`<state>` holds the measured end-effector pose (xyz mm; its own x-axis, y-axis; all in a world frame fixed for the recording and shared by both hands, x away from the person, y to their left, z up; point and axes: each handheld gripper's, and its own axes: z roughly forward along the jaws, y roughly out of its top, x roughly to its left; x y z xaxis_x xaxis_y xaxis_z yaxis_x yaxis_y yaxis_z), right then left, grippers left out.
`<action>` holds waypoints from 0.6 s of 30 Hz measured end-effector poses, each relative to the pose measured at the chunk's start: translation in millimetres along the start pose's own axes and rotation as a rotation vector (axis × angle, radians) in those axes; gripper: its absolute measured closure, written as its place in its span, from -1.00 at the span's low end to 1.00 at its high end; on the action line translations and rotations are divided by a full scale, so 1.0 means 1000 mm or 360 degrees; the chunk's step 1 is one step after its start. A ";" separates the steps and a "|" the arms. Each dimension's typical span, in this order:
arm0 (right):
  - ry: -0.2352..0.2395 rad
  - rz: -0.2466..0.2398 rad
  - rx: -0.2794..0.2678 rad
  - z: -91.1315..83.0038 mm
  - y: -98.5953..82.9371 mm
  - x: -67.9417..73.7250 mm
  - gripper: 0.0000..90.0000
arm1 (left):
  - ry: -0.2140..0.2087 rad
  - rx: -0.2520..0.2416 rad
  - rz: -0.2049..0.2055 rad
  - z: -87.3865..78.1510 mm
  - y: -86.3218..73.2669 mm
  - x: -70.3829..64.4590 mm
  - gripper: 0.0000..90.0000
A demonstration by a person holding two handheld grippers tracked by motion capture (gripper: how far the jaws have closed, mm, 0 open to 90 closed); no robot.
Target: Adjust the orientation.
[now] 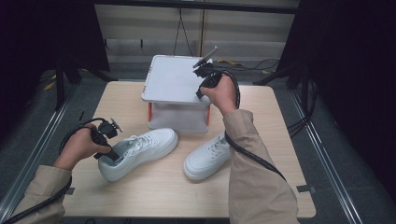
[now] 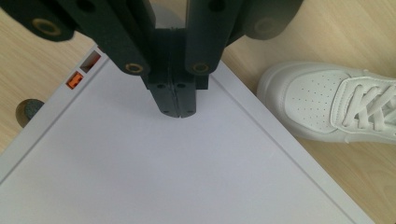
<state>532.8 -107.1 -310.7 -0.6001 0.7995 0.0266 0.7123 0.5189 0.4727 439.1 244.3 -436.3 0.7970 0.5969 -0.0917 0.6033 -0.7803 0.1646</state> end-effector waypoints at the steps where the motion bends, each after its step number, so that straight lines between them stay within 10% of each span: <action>1: -0.0003 -0.0004 0.0001 0.000 0.000 0.000 1.00 | 0.0025 0.0044 -0.0007 -0.002 0.001 -0.001 0.56; 7: -0.0012 -0.0013 0.0008 0.000 0.001 0.001 1.00 | -0.0036 0.0034 -0.0103 -0.012 -0.001 -0.007 0.78; 18: -0.0020 -0.0006 0.0003 0.000 0.000 0.002 1.00 | -0.0005 -0.0098 -0.0057 -0.049 0.002 -0.014 0.82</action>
<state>532.1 -105.7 -310.5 -0.5983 0.8011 0.0138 0.7105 0.5226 0.4713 428.2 243.7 -387.0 0.7752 0.6234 -0.1017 0.6286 -0.7455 0.2216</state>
